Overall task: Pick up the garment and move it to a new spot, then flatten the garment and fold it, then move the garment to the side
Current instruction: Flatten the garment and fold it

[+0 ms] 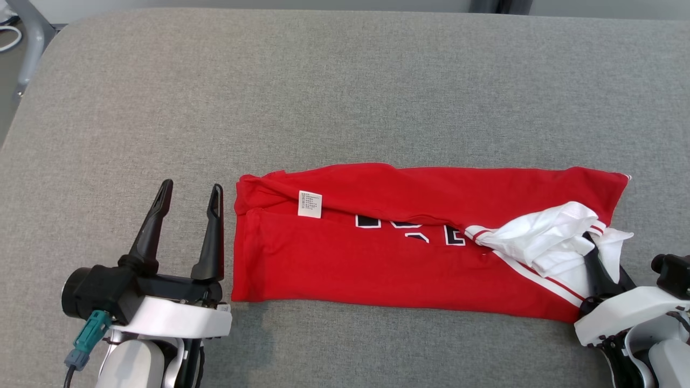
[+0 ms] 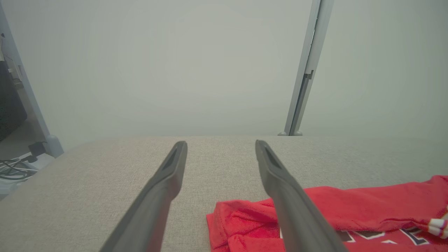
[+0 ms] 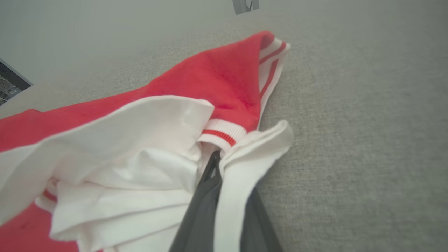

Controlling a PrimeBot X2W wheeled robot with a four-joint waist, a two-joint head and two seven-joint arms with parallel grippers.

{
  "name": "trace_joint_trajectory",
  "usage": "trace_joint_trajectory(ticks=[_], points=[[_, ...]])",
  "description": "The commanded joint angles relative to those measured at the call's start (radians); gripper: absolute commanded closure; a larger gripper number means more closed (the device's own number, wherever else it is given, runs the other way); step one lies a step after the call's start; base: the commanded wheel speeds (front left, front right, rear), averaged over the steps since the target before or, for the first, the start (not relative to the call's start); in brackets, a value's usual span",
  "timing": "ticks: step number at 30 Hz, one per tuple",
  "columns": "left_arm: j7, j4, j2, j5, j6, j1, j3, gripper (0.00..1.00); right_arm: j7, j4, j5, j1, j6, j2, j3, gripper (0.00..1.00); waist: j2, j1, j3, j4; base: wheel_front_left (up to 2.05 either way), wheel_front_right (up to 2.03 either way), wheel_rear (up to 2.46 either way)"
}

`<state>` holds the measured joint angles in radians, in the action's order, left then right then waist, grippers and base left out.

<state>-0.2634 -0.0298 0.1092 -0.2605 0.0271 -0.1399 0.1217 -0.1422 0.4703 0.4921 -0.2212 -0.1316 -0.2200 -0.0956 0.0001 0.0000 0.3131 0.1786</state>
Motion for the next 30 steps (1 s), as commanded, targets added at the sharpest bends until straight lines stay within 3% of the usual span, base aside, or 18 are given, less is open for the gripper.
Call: trace_joint_trajectory(ticks=[1, 11, 18, 23, 30], points=[[-0.002, -0.002, 0.0, 0.007, 0.007, -0.018, -0.01, 0.0, -0.009, 0.033, 0.016, 0.018, 0.002, -0.001, -0.015, 1.0, -0.0001, 0.0, 0.0, -0.008, 0.0, 0.0, 0.0], [-0.002, -0.002, -0.001, 0.021, 0.019, -0.02, -0.039, 0.0, -0.098, -0.012, 0.049, 0.066, 0.004, -0.104, 0.093, 1.0, -0.0001, 0.0, 0.003, -0.055, 0.0, 0.0, 0.0], [-0.002, 0.001, 0.002, 0.026, 0.025, -0.023, -0.054, 0.0, -0.078, -0.075, 0.035, 0.07, 0.002, -0.142, 0.132, 1.0, -0.0001, 0.0, -0.003, -0.087, 0.0, 0.0, 0.0], [-0.002, -0.003, 0.004, 0.027, 0.027, -0.011, -0.064, 0.0, 0.031, -0.213, 0.001, 0.053, 0.001, -0.114, 0.102, 1.0, -0.0001, 0.0, -0.016, -0.107, 0.0, 0.0, 0.0], [-0.001, -0.006, -0.001, 0.031, 0.03, -0.014, -0.057, 0.0, 0.216, -0.499, -0.06, 0.032, 0.001, -0.015, 0.031, 1.0, -0.0001, 0.0, -0.03, -0.103, 0.0, 0.0, 0.0]])
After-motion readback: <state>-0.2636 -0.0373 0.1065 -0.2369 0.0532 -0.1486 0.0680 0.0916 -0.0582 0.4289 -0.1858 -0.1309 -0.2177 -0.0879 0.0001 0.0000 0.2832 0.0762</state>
